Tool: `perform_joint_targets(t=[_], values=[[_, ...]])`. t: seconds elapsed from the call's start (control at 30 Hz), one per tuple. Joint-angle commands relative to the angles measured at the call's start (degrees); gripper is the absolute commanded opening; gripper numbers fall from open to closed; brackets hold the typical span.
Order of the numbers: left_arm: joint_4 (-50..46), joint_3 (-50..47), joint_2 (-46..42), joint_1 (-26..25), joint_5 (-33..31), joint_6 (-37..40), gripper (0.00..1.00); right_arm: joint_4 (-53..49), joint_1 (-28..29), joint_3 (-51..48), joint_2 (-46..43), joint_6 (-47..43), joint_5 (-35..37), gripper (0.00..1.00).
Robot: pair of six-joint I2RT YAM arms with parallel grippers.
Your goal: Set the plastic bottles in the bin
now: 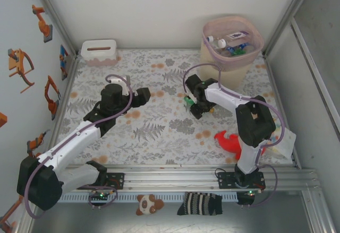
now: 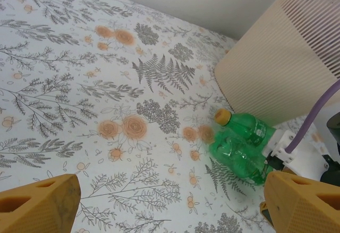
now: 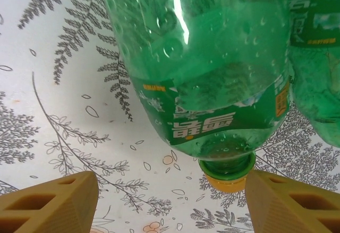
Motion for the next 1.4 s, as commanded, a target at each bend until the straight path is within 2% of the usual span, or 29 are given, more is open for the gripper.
perform_joint_targets(t=[0.0,0.33,0.73,0.9,1.13,1.37], values=[[0.9,-0.4,-0.2,0.5,0.6,-0.7,0.89,2.4,-0.9,-1.2,-0.5,0.9,1.4,0.72],[1.5,-1.0,0.0,0.6,0.6,-0.9,0.89,4.8,-4.5,-3.7,0.5,1.3,-1.3,0.71],[1.6,-1.7,-0.5,0.9,0.9,-1.0,0.89,3.5,-4.7,-3.6,3.3,1.9,-5.1,0.62],[1.9,-1.7,-0.4,0.9,1.1,-1.0,0.89,3.4,-4.7,-3.3,3.7,2.6,-5.7,0.54],[2.4,-1.7,0.1,0.8,1.5,-1.2,0.88,3.4,-4.7,-3.0,3.2,3.2,-6.1,0.36],[2.4,-1.7,0.0,0.9,1.5,-1.1,0.88,2.0,-4.6,-2.4,0.2,4.1,-8.4,0.26]])
